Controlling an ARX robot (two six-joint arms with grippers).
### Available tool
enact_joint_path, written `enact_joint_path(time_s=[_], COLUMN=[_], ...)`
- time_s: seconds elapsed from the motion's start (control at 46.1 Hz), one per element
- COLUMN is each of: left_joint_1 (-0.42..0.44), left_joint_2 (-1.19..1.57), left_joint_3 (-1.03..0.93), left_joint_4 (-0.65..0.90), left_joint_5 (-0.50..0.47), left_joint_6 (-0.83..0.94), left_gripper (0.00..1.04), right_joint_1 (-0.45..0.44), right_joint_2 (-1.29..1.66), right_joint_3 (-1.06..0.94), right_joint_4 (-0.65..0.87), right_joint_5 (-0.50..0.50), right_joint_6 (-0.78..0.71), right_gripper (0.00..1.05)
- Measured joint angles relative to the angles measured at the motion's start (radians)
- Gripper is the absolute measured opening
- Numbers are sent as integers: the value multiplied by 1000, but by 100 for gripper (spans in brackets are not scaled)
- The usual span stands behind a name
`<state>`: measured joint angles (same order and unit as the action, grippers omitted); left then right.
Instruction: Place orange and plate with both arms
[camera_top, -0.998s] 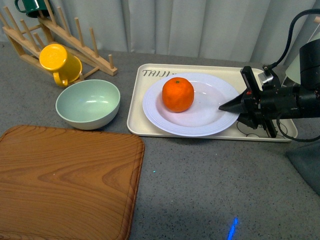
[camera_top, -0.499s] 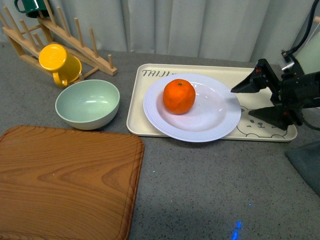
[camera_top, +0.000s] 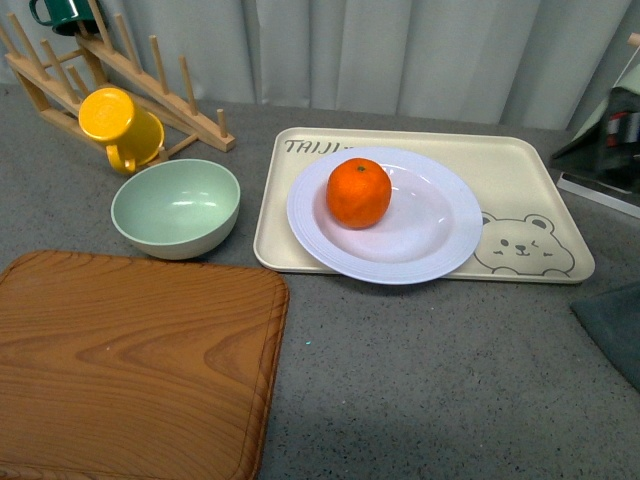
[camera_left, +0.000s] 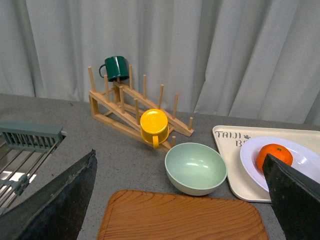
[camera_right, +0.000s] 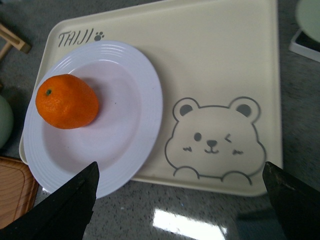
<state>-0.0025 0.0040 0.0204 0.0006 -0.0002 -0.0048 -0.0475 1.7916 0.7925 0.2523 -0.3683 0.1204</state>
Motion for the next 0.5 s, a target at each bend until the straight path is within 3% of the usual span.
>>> enact_joint_path(time_s=[0.108, 0.325, 0.499], left_joint_1=[0, 0, 0], left_joint_2=[0, 0, 0], left_joint_3=[0, 0, 0], left_joint_4=[0, 0, 0], left_joint_5=[0, 0, 0], left_joint_6=[0, 0, 0], left_gripper=[98, 98, 98], right_joint_1=[-34, -93, -124], right_joint_2=[-144, -467, -676], right_joint_3=[-111, -376, -507], right_joint_4=[-11, 13, -6], right_joint_5=[18, 150, 148], right_joint_6=[16, -47, -83], right_gripper=[96, 96, 96])
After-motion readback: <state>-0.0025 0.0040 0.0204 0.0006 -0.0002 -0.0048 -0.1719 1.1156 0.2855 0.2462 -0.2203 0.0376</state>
